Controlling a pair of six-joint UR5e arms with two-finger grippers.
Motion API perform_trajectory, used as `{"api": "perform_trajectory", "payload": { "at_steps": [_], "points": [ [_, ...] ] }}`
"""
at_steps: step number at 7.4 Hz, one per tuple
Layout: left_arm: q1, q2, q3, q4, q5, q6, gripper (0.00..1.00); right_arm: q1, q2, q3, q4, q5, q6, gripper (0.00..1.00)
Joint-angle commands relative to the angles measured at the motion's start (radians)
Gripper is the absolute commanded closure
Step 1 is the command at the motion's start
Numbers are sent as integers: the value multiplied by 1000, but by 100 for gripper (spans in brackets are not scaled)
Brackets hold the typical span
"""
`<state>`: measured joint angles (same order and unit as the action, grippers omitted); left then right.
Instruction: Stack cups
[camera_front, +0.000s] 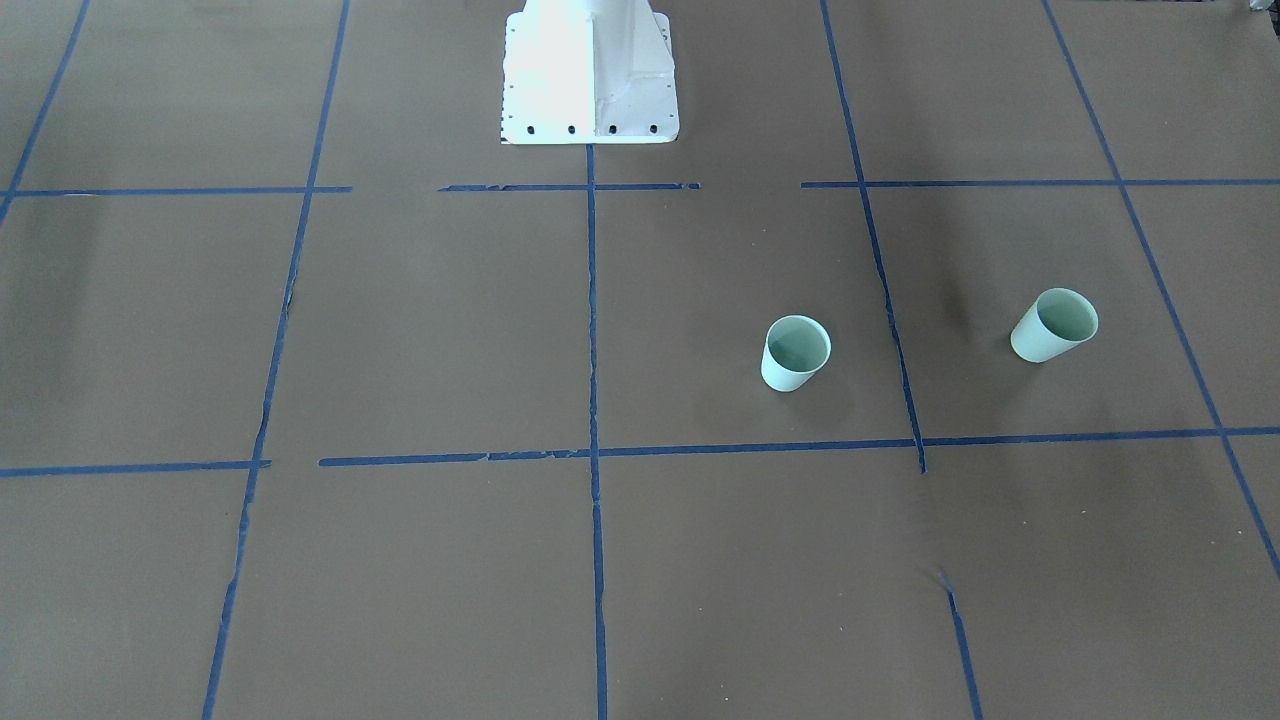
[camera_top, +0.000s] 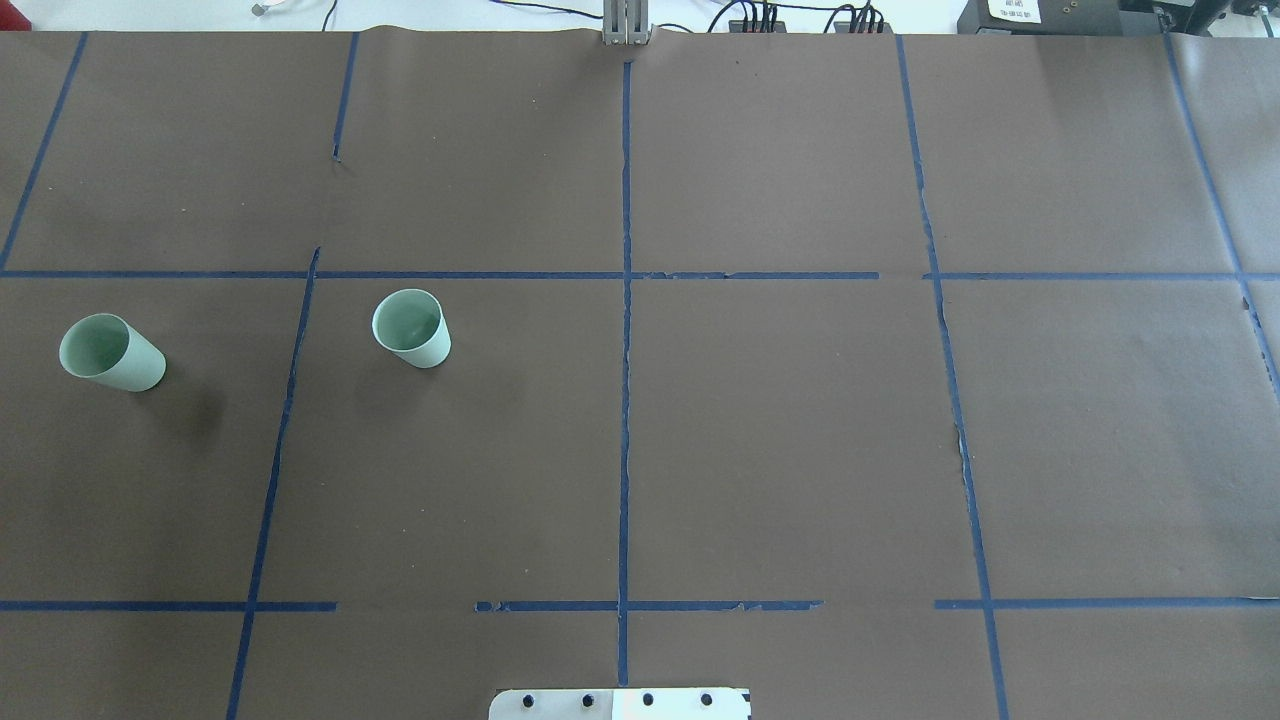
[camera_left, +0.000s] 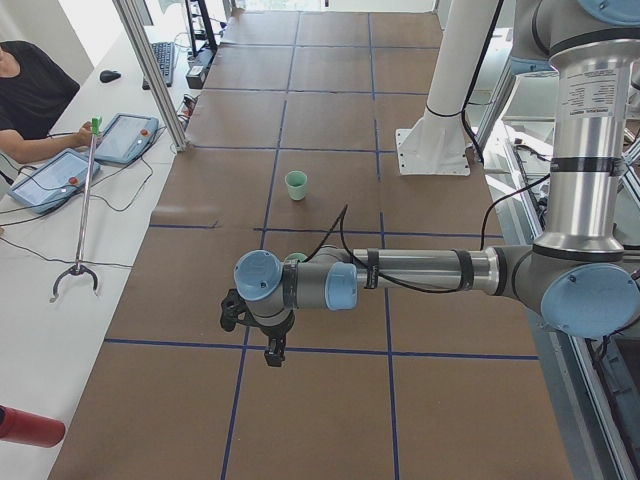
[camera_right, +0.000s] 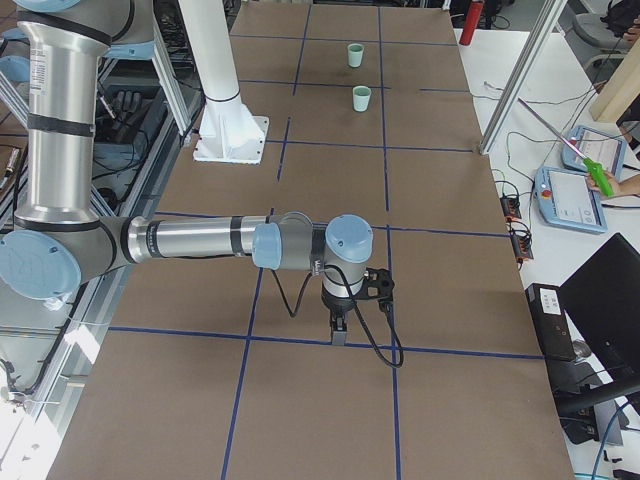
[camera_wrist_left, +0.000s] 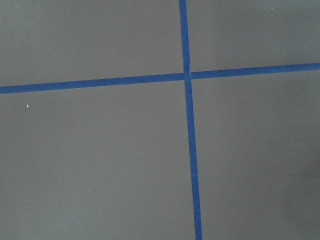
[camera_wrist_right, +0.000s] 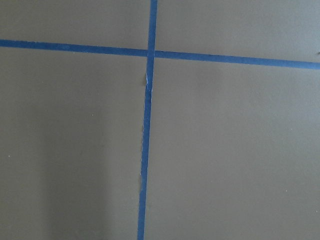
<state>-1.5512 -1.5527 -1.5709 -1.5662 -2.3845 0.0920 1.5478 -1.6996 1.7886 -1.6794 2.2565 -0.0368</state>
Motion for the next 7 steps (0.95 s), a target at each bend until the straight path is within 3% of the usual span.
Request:
{"api": "perform_trajectory", "payload": {
  "at_steps": [1,3,4,5,7],
  "points": [
    [0,-1,-21,-5,2,5,0,0,0,2,0,0,0,0],
    [0,-10,-50,-9,8,-3,0,0,0,2,1,0,1,0],
    [2,2,-120,-9,10,-47,0,0,0,0,0,0,0,0],
    [44,2,-124,-20,10,-177,0,0,0,0,1,0,0,0],
    [135,8,-130,-197,50,-422,0,0,0,0,1,0,0,0]
  ]
}}
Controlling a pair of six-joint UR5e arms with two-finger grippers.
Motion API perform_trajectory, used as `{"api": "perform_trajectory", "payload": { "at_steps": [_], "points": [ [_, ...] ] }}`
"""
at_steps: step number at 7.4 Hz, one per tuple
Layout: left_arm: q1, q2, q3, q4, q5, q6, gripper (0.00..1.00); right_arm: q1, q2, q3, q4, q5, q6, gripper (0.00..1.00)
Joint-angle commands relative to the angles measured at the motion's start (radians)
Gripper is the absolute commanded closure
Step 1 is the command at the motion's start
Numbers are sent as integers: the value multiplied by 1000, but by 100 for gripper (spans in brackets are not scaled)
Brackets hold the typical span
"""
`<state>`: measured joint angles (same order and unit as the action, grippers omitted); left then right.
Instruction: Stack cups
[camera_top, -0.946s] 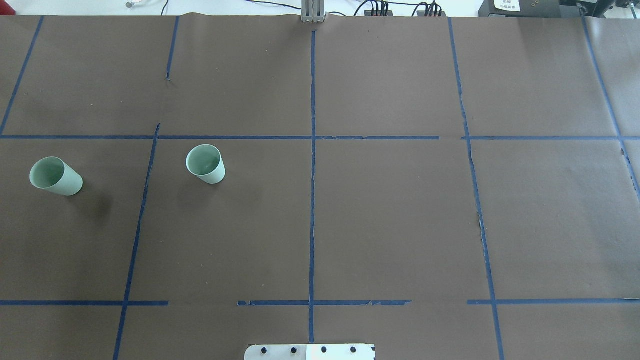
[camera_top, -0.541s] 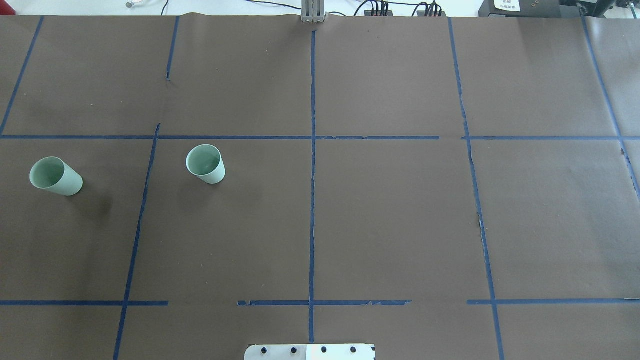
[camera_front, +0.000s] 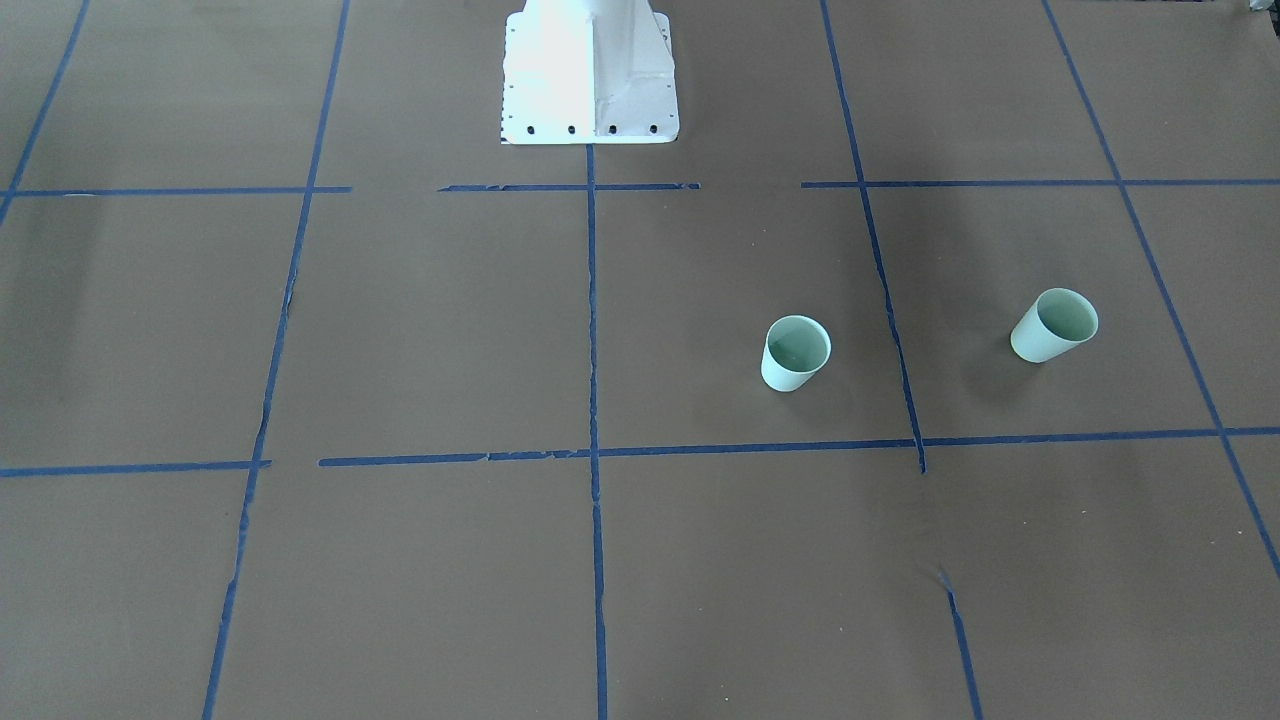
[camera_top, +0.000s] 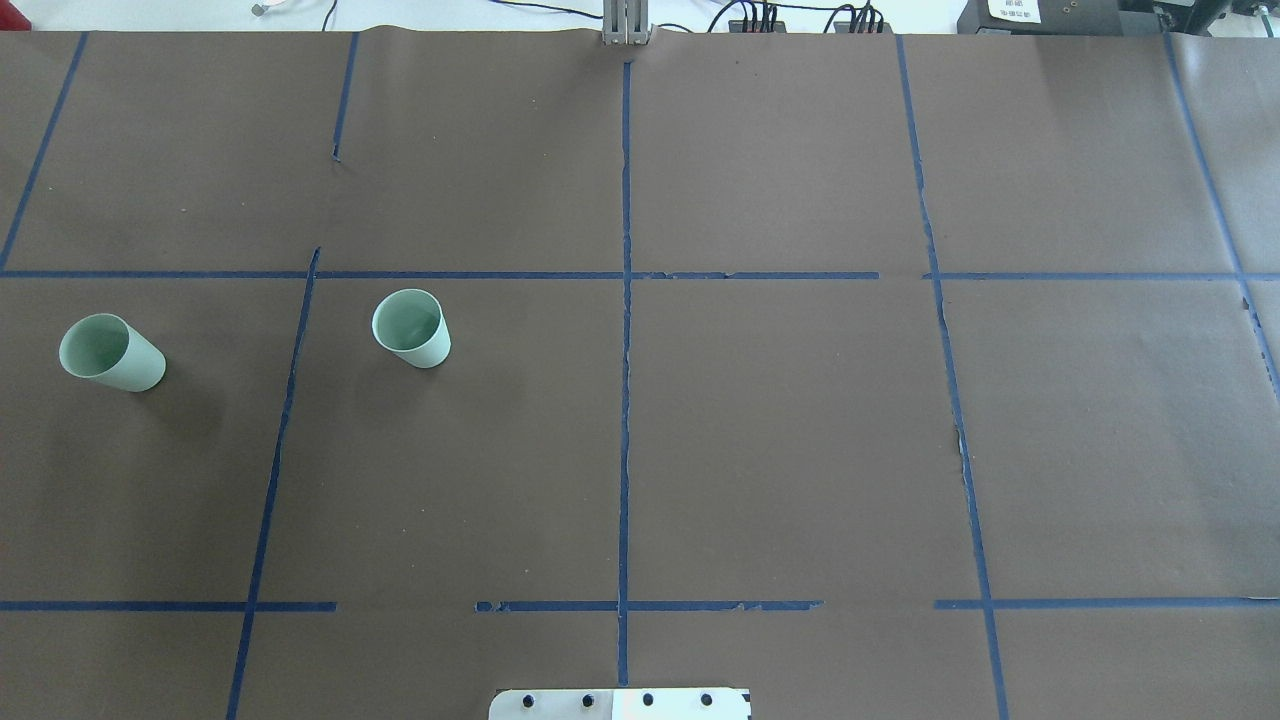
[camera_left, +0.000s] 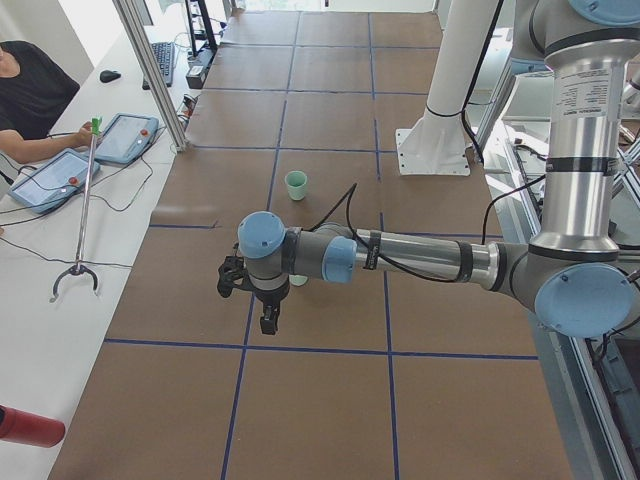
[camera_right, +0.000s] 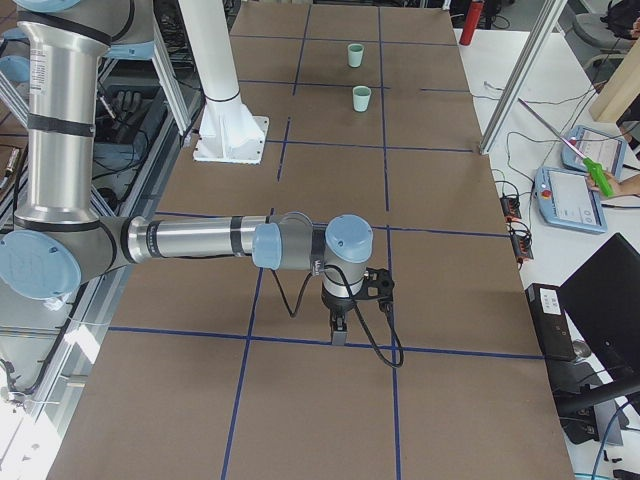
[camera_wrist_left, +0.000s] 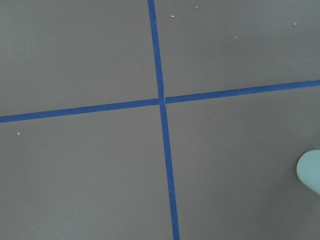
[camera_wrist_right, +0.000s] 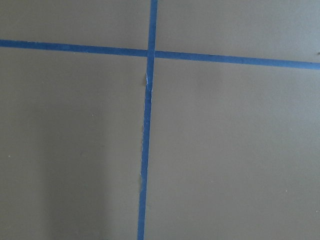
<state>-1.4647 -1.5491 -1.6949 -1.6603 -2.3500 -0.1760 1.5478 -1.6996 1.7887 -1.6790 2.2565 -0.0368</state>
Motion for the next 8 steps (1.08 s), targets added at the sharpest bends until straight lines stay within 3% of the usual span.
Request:
{"api": "perform_trajectory", "payload": {
  "at_steps": [1,3,8],
  "points": [
    [111,20,-15,-196,15,-275,0,0,0,0,1,0,0,0],
    [239,20,-6,-312,29,-468,0,0,0,0,1,0,0,0],
    [362,21,43,-407,77,-566,0,0,0,0,1,0,0,0]
  ]
}}
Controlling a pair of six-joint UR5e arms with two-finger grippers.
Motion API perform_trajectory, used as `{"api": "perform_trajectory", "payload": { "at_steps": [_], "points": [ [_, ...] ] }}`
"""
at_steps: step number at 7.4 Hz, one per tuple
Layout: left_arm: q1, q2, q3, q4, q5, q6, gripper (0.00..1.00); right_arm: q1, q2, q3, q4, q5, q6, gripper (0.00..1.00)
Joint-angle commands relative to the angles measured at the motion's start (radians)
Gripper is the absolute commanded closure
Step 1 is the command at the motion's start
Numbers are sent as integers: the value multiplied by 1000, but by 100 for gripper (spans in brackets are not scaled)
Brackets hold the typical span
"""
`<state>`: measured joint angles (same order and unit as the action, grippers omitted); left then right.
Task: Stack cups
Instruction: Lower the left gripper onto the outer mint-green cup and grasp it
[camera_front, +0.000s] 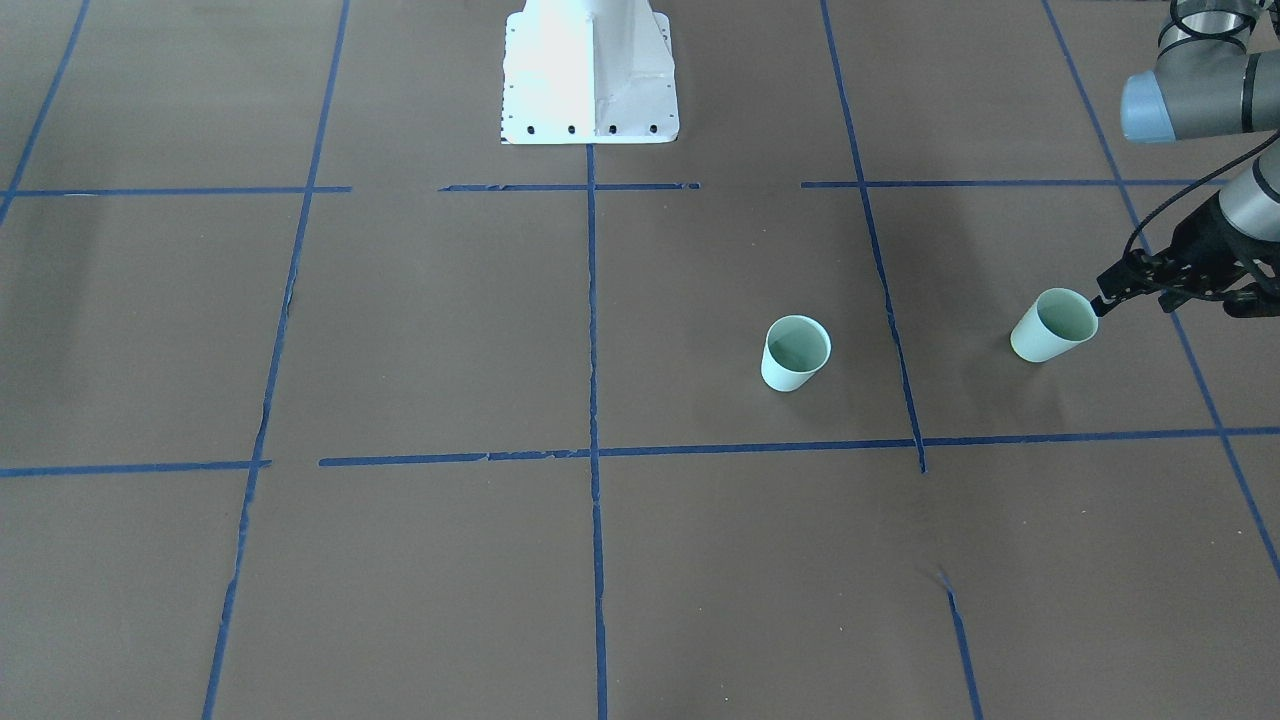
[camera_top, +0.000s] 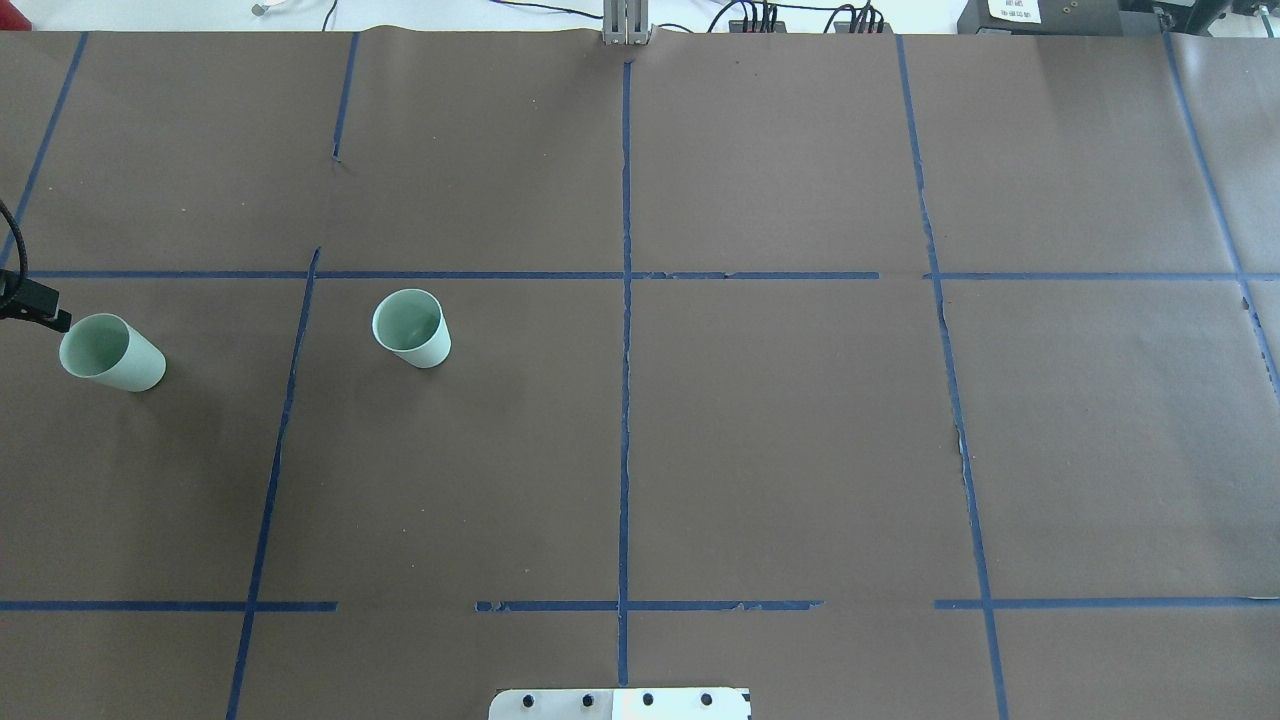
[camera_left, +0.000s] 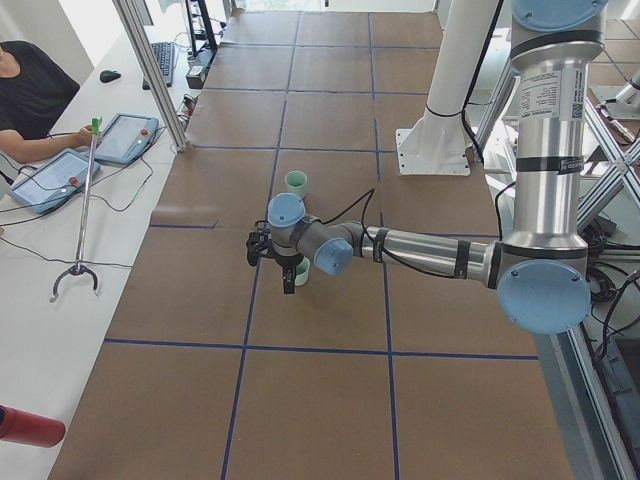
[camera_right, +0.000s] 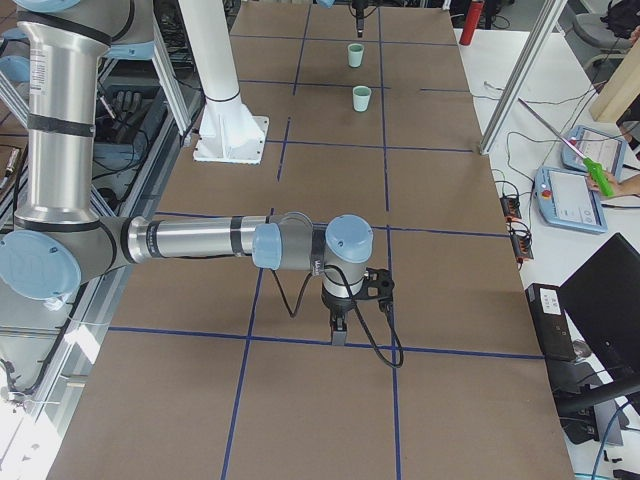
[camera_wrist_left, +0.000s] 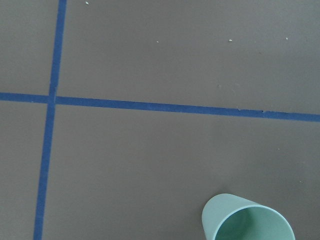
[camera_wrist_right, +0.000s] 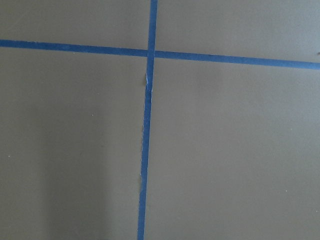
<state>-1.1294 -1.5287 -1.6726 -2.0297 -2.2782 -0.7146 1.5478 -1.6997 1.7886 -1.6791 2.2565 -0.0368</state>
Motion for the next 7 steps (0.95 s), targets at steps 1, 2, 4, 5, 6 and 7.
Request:
{"api": "perform_trajectory", "payload": {
  "at_steps": [1,2,4,5,6,7],
  "points": [
    [58,-1,42,-65,6,-52,0,0,0,0,-1,0,0,0],
    [77,-1,50,-73,6,-54,0,0,0,1,1,0,0,0],
    [97,-5,60,-79,11,-52,16,0,0,0,-1,0,0,0],
    [97,-10,60,-80,11,-51,65,0,0,0,1,0,0,0],
    [97,-16,59,-80,11,-52,89,0,0,0,-1,0,0,0],
    [97,-19,59,-78,11,-57,100,0,0,0,1,0,0,0]
  ]
}}
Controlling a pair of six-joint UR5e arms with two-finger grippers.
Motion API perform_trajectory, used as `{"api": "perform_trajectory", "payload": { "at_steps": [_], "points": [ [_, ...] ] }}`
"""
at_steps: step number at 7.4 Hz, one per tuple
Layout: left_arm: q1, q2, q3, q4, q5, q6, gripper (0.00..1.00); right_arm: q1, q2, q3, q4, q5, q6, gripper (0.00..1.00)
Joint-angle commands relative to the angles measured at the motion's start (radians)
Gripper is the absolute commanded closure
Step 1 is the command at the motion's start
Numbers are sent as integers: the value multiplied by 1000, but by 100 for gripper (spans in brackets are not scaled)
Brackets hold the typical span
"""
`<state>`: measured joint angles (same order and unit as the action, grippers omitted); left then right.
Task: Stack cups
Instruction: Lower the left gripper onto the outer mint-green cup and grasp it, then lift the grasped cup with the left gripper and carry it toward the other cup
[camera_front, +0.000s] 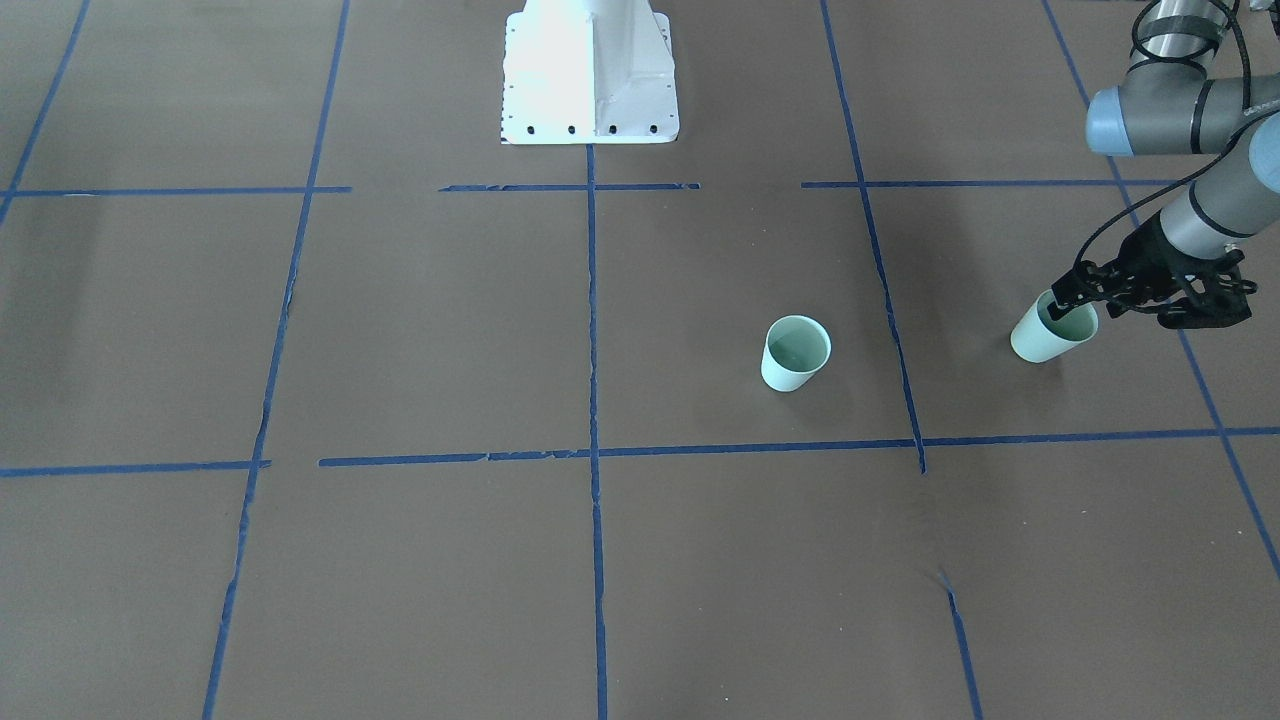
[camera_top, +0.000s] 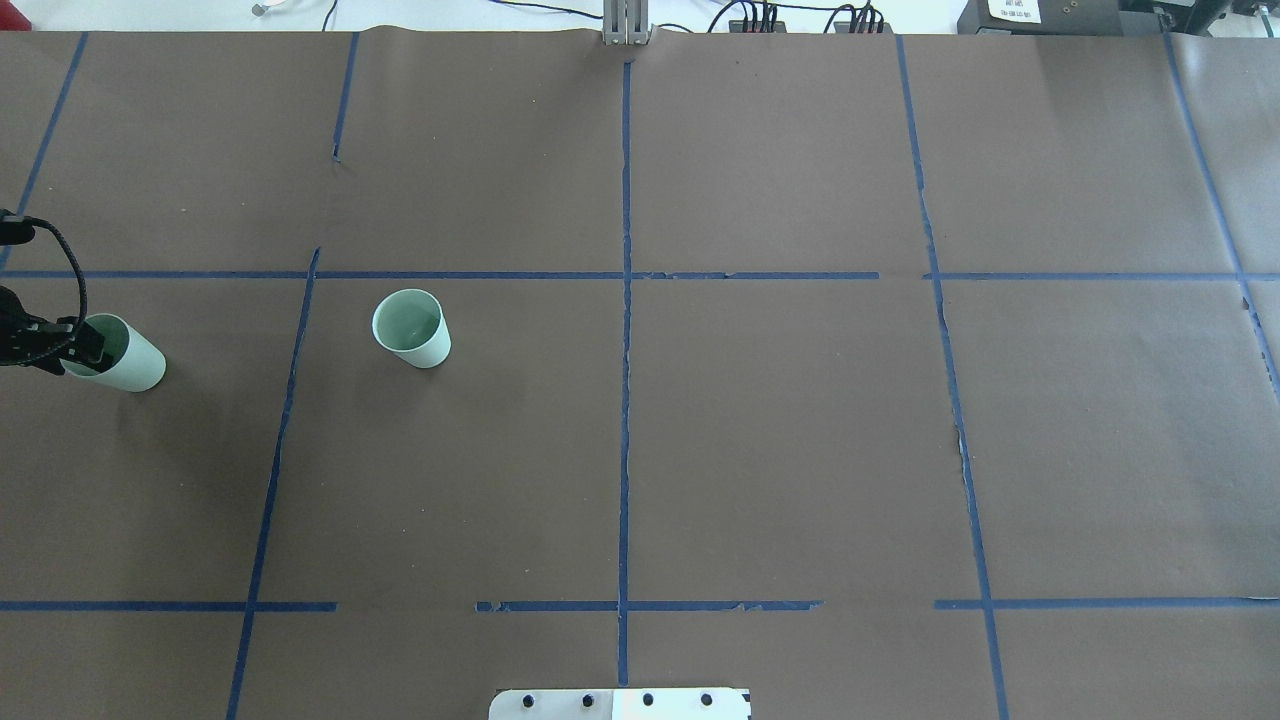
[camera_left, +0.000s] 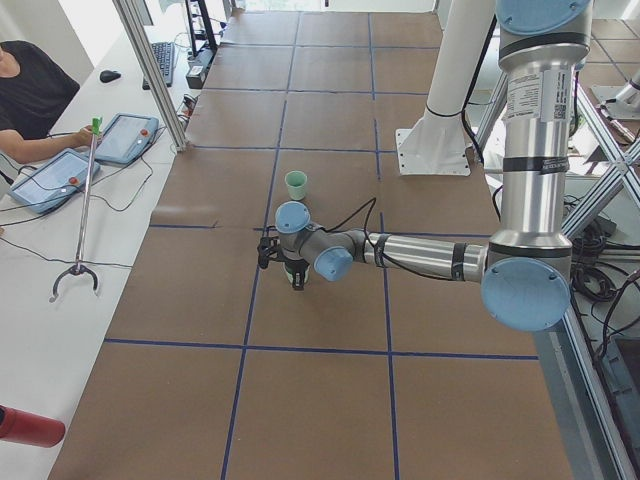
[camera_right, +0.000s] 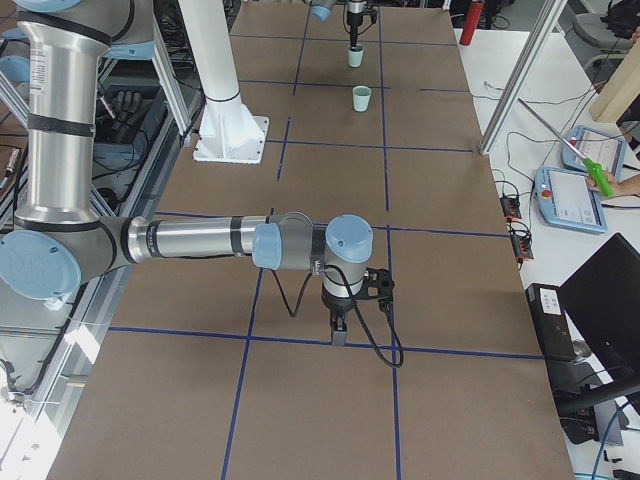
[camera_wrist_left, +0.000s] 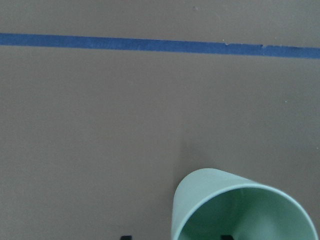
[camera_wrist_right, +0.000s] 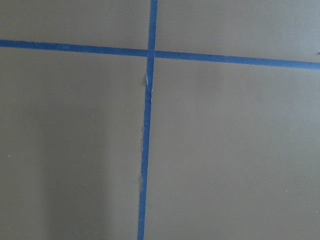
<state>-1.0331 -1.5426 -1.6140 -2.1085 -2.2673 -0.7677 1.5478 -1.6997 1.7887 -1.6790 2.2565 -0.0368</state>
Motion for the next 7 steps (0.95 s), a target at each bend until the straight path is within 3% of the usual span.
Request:
{"api": "perform_trajectory", "payload": {
  "at_steps": [1,2,3,4,5,6,7],
  "points": [
    [-1,-5,-26,14,-9,-4,100,0,0,0,-1,0,0,0],
    [-7,-4,-65,51,-11,1,100,0,0,0,-1,0,0,0],
    [-30,-2,-160,170,-12,14,100,0,0,1,-1,0,0,0],
    [-86,-10,-275,373,-12,43,100,0,0,0,-1,0,0,0],
    [-140,-81,-355,577,-12,135,100,0,0,0,1,0,0,0],
    [-198,-209,-365,755,-11,148,100,0,0,1,-1,0,0,0],
    [-196,-273,-388,857,-15,133,100,0,0,0,-1,0,0,0]
  ]
}}
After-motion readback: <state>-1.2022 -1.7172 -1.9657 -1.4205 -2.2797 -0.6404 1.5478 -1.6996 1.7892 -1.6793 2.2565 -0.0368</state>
